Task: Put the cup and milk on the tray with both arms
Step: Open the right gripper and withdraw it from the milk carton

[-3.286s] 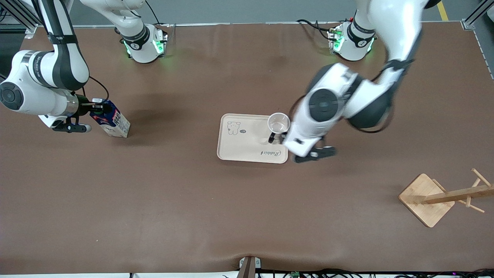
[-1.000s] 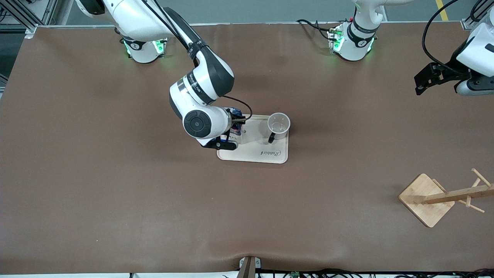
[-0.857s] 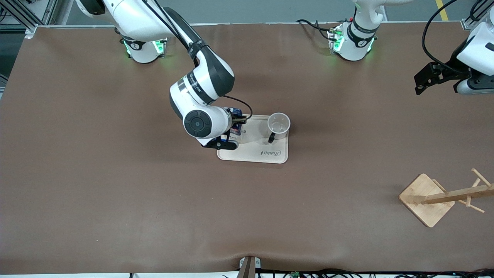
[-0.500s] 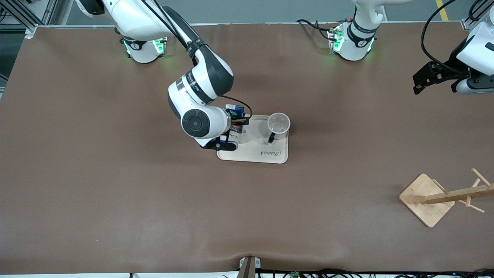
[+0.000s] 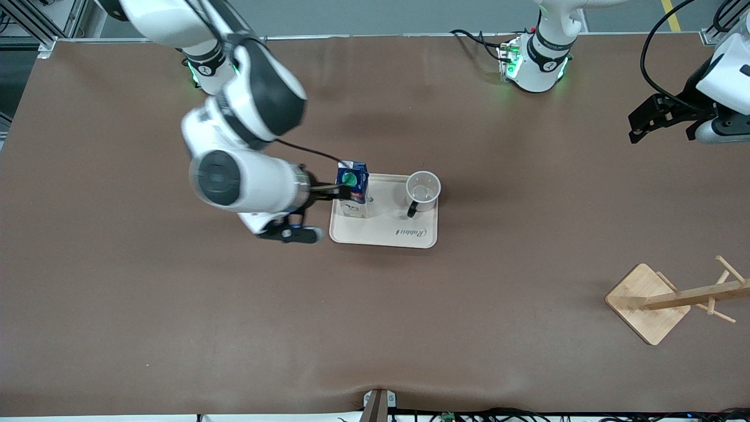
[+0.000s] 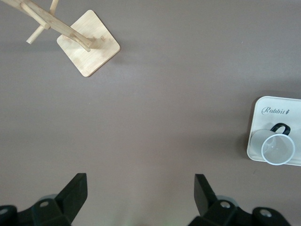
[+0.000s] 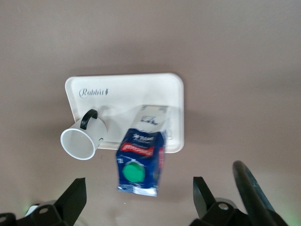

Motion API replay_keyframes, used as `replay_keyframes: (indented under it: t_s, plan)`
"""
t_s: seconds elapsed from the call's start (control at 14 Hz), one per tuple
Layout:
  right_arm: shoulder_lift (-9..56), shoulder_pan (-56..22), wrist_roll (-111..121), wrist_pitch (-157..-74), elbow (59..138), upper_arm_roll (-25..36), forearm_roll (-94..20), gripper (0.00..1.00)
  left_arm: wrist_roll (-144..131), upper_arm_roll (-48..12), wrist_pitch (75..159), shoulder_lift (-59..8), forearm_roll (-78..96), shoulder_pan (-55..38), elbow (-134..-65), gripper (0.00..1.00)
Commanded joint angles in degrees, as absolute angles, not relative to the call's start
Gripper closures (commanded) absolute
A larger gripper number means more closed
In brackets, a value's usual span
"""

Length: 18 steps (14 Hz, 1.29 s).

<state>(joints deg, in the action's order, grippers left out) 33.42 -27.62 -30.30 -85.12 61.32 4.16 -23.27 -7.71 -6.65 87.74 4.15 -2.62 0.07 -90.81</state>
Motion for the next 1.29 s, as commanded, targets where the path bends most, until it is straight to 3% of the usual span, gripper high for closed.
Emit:
replay_keyframes:
  t_s: [0.0,0.43,0.64,0.86,1.07,1.21]
  plan:
    - [28.58,-19.8,-26.46,-77.9,61.17,3.51,-22.24,0.0,-7.56,-6.33,88.15,5.71,-1.58,0.26,-91.93,0.0]
    - [19.18,-4.59,-14.37,-70.67,62.22,3.34,-14.43,0.0,-7.56,-6.33,87.28,5.8,-1.67,1.05,-91.49,0.0]
    - [15.31,-3.43,-6.51,-70.48,65.64,3.25,-1.27,0.0,-7.56,-6.33,87.36,5.63,-1.58,1.05,-91.49,0.0]
    - [8.99,-0.98,-6.42,-72.41,74.58,3.43,1.32,0.0,-7.56,-6.33,87.45,5.54,-1.58,1.14,-91.49,0.0]
    - [0.82,2.28,-6.07,-80.39,88.03,3.25,1.23,0.0,-7.47,-6.33,87.36,5.62,-1.58,1.14,-91.49,0.0]
    - [-2.71,2.29,-5.8,-81.74,92.27,3.34,1.23,0.0,-7.47,-6.33,87.28,5.97,-1.58,1.14,-91.49,0.0]
